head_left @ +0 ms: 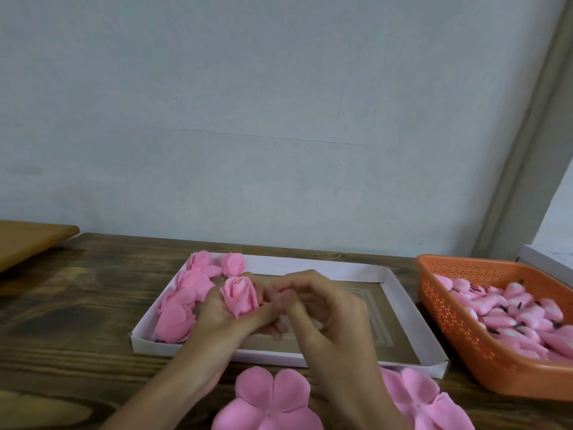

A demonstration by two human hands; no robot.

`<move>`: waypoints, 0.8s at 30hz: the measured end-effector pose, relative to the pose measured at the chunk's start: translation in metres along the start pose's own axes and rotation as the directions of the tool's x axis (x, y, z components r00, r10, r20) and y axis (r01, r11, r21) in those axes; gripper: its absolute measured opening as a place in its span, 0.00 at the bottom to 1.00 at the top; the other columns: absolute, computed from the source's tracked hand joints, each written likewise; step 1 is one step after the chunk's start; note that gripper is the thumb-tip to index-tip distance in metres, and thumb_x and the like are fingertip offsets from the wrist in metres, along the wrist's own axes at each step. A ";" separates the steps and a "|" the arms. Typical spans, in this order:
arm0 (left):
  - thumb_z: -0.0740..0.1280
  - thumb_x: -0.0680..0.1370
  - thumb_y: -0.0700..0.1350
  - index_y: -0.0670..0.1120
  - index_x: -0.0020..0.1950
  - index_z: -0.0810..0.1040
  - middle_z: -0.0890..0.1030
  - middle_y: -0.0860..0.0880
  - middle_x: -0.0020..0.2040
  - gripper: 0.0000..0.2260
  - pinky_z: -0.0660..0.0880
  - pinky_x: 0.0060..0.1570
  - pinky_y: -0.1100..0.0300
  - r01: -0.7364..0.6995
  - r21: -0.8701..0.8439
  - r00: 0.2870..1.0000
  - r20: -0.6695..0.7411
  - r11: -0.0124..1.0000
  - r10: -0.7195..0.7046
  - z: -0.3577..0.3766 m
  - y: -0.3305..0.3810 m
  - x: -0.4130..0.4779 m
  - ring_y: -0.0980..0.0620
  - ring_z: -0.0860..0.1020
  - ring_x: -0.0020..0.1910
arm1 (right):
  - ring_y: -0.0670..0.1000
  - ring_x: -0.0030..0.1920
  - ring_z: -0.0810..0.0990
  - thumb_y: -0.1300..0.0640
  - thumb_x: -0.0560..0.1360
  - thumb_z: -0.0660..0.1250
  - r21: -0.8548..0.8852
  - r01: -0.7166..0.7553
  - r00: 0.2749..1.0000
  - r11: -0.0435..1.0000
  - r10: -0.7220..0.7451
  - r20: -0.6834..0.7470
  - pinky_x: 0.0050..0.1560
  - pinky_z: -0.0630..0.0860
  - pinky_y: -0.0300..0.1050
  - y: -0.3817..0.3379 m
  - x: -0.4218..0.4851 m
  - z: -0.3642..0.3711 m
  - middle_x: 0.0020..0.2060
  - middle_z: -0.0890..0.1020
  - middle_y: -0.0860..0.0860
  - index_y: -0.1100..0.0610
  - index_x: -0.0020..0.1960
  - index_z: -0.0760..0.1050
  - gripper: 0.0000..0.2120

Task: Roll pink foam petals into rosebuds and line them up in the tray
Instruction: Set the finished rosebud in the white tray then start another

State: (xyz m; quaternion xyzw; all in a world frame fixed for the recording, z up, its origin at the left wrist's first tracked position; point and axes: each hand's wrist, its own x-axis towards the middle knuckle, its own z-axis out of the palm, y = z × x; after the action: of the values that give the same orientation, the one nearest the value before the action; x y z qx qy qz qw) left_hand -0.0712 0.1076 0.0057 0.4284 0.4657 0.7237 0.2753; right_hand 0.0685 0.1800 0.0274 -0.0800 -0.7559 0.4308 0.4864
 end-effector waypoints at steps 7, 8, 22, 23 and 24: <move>0.83 0.66 0.55 0.42 0.40 0.81 0.75 0.36 0.28 0.20 0.70 0.25 0.58 -0.039 0.158 0.998 0.049 0.987 0.032 -0.006 -0.002 -0.002 0.46 0.70 0.21 | 0.47 0.65 0.77 0.60 0.78 0.68 -0.403 0.294 0.954 0.867 -0.243 0.174 0.60 0.75 0.40 0.002 0.005 -0.013 0.61 0.77 0.37 0.42 0.63 0.80 0.18; 0.83 0.66 0.53 0.42 0.40 0.81 0.74 0.36 0.28 0.18 0.69 0.24 0.58 -0.045 0.189 0.998 0.050 0.981 0.036 -0.004 -0.001 -0.002 0.46 0.71 0.22 | 0.46 0.66 0.76 0.55 0.79 0.69 -0.413 0.303 0.950 0.859 -0.236 0.207 0.62 0.73 0.38 0.002 0.005 -0.013 0.63 0.76 0.36 0.41 0.64 0.79 0.17; 0.81 0.61 0.46 0.49 0.39 0.81 0.75 0.49 0.32 0.12 0.75 0.31 0.52 -0.005 0.214 0.992 0.123 0.977 -0.022 0.004 0.002 -0.006 0.51 0.75 0.33 | 0.44 0.62 0.79 0.47 0.75 0.75 -0.386 0.291 0.948 0.876 -0.208 0.241 0.58 0.76 0.41 -0.001 0.006 -0.013 0.58 0.80 0.36 0.43 0.58 0.83 0.12; 0.80 0.61 0.46 0.48 0.39 0.81 0.75 0.49 0.31 0.12 0.73 0.29 0.56 0.012 0.209 0.993 0.109 0.978 -0.036 0.003 0.002 -0.006 0.52 0.73 0.30 | 0.46 0.61 0.80 0.47 0.76 0.75 -0.352 0.254 0.959 0.901 -0.188 0.212 0.56 0.77 0.40 0.000 0.005 -0.012 0.58 0.81 0.37 0.41 0.58 0.82 0.12; 0.80 0.60 0.46 0.46 0.39 0.80 0.74 0.48 0.30 0.13 0.70 0.26 0.58 0.040 0.176 0.995 0.083 0.984 -0.056 0.003 0.002 -0.007 0.51 0.71 0.28 | 0.48 0.60 0.80 0.47 0.76 0.74 -0.301 0.191 0.976 0.934 -0.149 0.158 0.53 0.78 0.40 0.000 0.004 -0.010 0.56 0.81 0.38 0.40 0.59 0.81 0.12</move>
State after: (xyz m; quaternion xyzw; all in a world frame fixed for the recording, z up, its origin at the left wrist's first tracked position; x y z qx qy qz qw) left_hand -0.0650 0.1024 0.0057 0.4709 0.5249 0.6538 0.2743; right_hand 0.0745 0.1881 0.0315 -0.0617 -0.8497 0.2653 0.4515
